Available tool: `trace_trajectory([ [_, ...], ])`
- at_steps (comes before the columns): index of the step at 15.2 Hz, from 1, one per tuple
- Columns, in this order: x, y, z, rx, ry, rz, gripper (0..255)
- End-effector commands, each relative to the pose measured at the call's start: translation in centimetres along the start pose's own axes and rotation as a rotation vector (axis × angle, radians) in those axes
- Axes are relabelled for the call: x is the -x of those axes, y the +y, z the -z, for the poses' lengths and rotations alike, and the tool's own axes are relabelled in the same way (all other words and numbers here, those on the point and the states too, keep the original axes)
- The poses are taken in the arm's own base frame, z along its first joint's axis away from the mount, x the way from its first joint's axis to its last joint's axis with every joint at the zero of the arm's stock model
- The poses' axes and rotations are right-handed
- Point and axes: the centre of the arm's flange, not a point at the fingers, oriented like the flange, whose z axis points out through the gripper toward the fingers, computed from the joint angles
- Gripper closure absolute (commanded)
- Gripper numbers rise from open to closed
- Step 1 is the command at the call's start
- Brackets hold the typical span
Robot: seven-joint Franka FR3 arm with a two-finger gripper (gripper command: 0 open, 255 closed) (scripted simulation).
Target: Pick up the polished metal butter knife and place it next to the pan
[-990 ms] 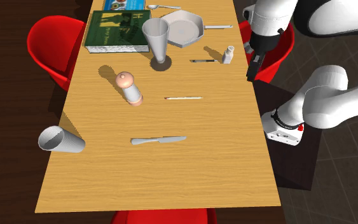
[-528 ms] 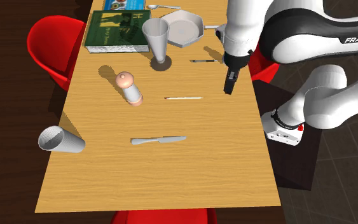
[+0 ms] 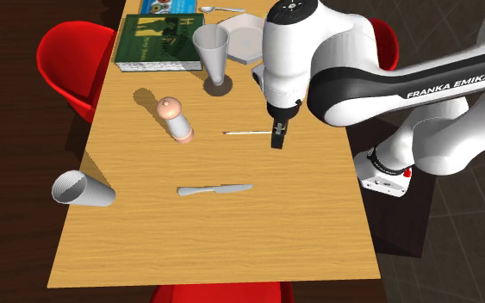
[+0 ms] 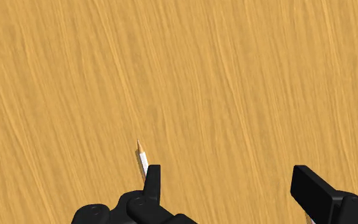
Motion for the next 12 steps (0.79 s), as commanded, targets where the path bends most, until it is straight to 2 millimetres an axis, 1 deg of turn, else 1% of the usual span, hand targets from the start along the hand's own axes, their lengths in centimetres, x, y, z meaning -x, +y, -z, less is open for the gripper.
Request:
trace_trajectory([
  [1, -2.1, -1.7, -1.0, 0.005, 0.015, 0.037, 0],
  [7, -6.8, -7.3, -3.2, 0.024, 0.055, 0.143, 0],
  [12, -10.4, -12.3, -5.0, 0.039, 0.088, 0.232, 0],
])
